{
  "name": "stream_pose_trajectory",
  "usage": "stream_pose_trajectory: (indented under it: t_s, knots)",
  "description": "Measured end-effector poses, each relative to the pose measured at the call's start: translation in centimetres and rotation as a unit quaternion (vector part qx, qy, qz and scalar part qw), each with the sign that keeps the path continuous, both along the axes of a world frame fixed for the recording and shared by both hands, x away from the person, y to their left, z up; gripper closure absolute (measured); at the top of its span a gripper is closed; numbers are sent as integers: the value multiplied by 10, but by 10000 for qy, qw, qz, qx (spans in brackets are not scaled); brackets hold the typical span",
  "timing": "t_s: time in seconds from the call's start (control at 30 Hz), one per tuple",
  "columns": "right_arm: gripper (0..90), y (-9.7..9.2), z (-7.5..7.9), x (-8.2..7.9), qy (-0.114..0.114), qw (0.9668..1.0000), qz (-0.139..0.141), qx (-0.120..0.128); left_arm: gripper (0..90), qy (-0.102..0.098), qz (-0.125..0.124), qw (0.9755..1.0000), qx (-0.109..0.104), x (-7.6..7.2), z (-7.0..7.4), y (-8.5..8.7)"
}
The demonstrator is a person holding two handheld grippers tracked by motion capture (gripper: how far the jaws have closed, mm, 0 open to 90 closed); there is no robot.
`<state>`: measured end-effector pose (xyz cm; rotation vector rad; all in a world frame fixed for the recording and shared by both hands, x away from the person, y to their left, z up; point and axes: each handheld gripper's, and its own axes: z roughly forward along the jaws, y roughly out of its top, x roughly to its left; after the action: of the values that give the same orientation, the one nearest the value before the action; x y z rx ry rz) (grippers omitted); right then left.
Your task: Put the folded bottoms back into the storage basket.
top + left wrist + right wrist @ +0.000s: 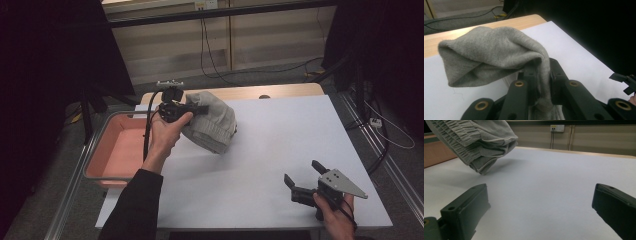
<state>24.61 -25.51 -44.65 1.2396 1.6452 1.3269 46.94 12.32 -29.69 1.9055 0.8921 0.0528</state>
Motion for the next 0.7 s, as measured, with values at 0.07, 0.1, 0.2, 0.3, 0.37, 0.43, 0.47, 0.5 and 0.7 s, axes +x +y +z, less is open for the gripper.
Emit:
stream_pose_trajectory:
  t_s: [0.07, 0.1, 0.2, 0.3, 0.37, 0.43, 0.47, 0.5, 0.7]
  knots:
    - [6, 0, 0, 0, 0, 10000, -1, -3, 800, -22, -7, 10000, 16, -1, 3, 2]
    - [6, 0, 0, 0, 2, 10000, -2, -8, 800, -42, 6, 10000, 1, -1, 4, 2]
    - [5, 0, 0, 0, 11, 10000, -3, -12, 800, -111, 11, 9999, 43, -3, 10, 6]
    - [6, 0, 0, 0, 7, 10000, -8, -16, 800, -182, -5, 9998, 95, -6, 15, 8]
    - [5, 0, 0, 0, 8, 10000, -10, -17, 800, -213, -1, 9997, 103, -6, 17, 9]
    - [6, 1, 0, 0, 4, 10000, -11, -23, 801, -276, 20, 9995, 154, -8, 22, 10]
    - [6, 1, 0, 0, 4, 10000, -11, -23, 801, -276, 20, 9995, 154, -8, 22, 10]
    - [5, 1, 0, 0, 8, 10000, -10, -20, 801, -314, 30, 9994, 152, -9, 24, 10]
    - [6, 0, 0, 0, 5, 10000, -5, -23, 800, -485, 63, 9985, 264, -13, 35, 14]
